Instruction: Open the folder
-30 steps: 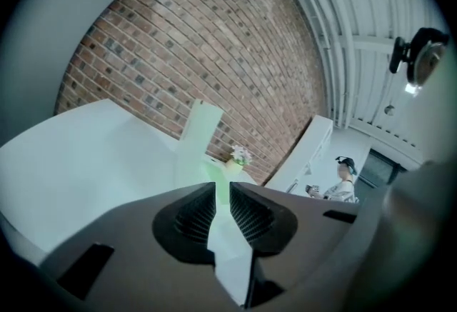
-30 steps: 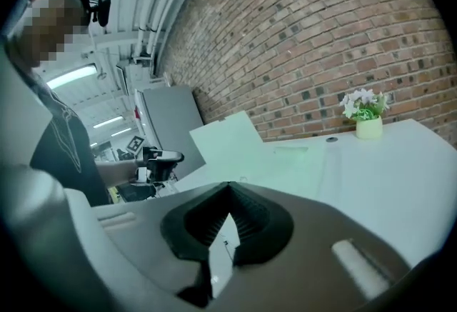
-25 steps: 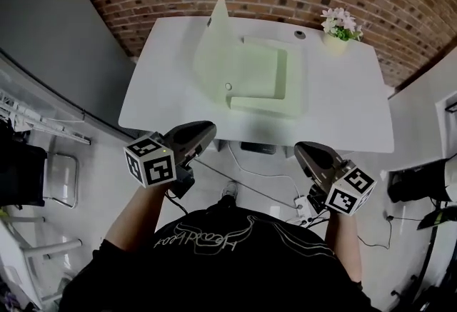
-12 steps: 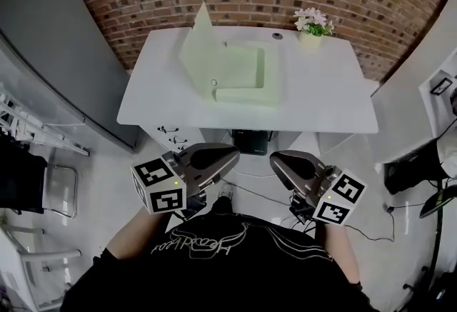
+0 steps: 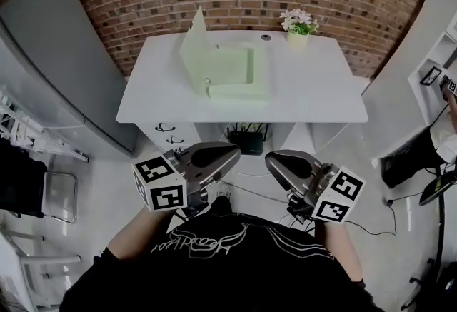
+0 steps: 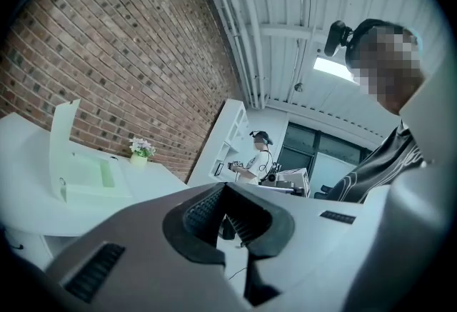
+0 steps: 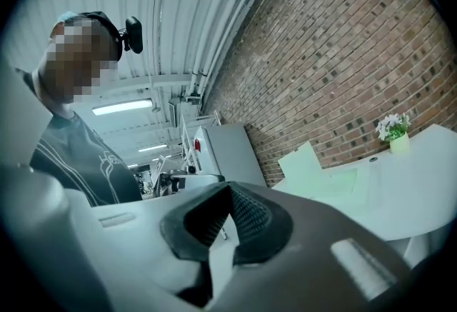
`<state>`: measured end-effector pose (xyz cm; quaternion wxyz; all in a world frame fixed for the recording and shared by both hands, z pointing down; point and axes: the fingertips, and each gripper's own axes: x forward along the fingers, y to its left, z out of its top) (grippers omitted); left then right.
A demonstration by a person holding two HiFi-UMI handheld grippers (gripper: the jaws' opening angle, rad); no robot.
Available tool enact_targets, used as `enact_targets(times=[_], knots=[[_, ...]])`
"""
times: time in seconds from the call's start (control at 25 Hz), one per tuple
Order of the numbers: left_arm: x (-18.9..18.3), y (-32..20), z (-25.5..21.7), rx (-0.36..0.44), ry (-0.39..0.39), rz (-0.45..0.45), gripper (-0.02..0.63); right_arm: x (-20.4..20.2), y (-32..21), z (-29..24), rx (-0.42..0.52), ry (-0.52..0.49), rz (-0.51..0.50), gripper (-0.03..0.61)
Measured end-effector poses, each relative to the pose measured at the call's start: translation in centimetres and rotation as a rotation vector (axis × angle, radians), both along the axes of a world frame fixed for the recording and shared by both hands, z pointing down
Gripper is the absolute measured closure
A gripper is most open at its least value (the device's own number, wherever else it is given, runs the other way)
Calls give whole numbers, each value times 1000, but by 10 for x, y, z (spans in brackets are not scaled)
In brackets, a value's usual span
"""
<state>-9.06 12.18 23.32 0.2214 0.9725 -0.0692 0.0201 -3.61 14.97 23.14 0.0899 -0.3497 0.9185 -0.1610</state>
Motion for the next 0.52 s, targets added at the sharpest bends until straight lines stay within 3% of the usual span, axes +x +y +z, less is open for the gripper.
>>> enact_targets(times=[0.28,0.52], knots=[[-2,12,-7,65,-22,-1,612,-6,14,-8,21,26,-5,577],[-14,12,-13,70,-21,-33,612,-3,19,-12,2,-9,19,577]])
